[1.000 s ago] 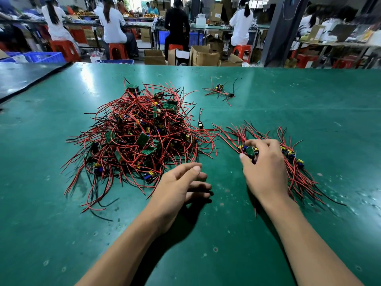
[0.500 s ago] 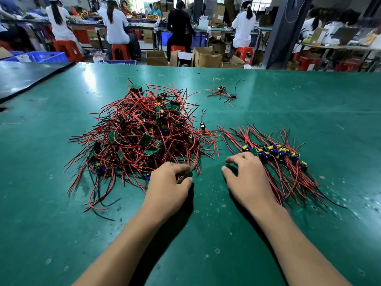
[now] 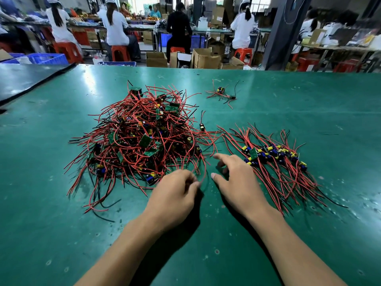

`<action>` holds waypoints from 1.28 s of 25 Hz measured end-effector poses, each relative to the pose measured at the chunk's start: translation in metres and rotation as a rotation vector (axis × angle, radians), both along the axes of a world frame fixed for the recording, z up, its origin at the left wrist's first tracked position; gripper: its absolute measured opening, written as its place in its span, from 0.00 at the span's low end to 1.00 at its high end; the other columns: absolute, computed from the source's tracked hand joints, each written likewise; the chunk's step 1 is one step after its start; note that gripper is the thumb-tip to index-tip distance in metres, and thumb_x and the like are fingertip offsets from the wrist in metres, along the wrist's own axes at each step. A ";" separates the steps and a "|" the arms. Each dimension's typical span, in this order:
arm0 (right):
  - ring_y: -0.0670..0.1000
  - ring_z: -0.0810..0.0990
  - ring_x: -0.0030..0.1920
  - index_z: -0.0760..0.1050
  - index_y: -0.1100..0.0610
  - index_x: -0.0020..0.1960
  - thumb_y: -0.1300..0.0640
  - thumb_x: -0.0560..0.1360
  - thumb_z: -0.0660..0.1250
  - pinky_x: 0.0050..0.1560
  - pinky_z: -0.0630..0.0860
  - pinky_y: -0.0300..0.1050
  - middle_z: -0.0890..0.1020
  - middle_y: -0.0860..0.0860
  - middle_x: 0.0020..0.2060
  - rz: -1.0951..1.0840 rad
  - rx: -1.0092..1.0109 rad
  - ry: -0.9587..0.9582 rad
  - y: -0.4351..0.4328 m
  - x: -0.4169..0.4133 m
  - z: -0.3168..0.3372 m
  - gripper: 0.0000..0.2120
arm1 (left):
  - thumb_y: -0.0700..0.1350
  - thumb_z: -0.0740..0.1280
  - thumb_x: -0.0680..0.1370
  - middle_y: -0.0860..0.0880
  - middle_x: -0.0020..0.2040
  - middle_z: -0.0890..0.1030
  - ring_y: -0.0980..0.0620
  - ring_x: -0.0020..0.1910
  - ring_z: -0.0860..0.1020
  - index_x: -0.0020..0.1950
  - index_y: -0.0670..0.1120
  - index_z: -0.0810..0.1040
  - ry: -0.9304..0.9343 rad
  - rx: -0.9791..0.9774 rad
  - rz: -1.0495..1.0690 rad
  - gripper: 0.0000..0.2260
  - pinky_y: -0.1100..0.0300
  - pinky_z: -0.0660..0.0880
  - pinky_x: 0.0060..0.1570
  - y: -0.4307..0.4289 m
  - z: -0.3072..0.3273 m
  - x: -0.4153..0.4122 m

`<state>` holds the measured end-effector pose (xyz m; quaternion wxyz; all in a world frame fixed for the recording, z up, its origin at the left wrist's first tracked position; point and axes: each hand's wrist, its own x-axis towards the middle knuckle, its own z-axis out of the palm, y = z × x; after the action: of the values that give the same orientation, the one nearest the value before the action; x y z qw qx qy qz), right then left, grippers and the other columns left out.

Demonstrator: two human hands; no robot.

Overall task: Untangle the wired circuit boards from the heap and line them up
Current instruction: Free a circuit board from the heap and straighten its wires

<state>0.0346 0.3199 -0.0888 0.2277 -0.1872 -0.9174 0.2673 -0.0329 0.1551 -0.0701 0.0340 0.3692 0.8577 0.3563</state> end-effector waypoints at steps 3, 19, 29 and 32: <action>0.49 0.78 0.49 0.74 0.51 0.71 0.54 0.76 0.73 0.55 0.75 0.46 0.80 0.50 0.53 0.079 -0.012 0.101 0.002 0.001 0.003 0.24 | 0.44 0.69 0.79 0.55 0.28 0.75 0.59 0.23 0.69 0.41 0.46 0.79 -0.625 0.250 -0.292 0.07 0.66 0.67 0.26 -0.001 0.012 0.013; 0.46 0.77 0.34 0.86 0.53 0.45 0.51 0.73 0.67 0.36 0.75 0.38 0.83 0.49 0.38 0.462 -1.415 0.135 -0.011 0.010 0.037 0.10 | 0.59 0.61 0.77 0.41 0.36 0.81 0.47 0.26 0.79 0.48 0.40 0.78 -1.355 0.543 -0.167 0.22 0.60 0.77 0.26 0.004 0.018 0.009; 0.50 0.81 0.38 0.84 0.53 0.54 0.56 0.73 0.72 0.37 0.77 0.42 0.84 0.54 0.42 0.414 -1.334 0.031 -0.015 0.004 0.029 0.10 | 0.47 0.71 0.71 0.38 0.41 0.84 0.49 0.29 0.81 0.52 0.38 0.77 -1.266 0.762 -0.094 0.15 0.61 0.80 0.29 0.006 0.007 0.007; 0.49 0.81 0.37 0.84 0.51 0.50 0.52 0.71 0.73 0.37 0.78 0.41 0.84 0.52 0.40 0.383 -1.266 0.029 -0.015 0.005 0.027 0.09 | 0.47 0.72 0.69 0.37 0.42 0.84 0.48 0.31 0.82 0.51 0.38 0.76 -1.222 0.724 -0.113 0.17 0.60 0.81 0.32 0.004 0.006 0.007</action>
<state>0.0392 0.3049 -0.0619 0.0346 -0.1147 -0.5968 0.7934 -0.0254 0.1593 -0.0645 0.4026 0.1355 0.4925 0.7596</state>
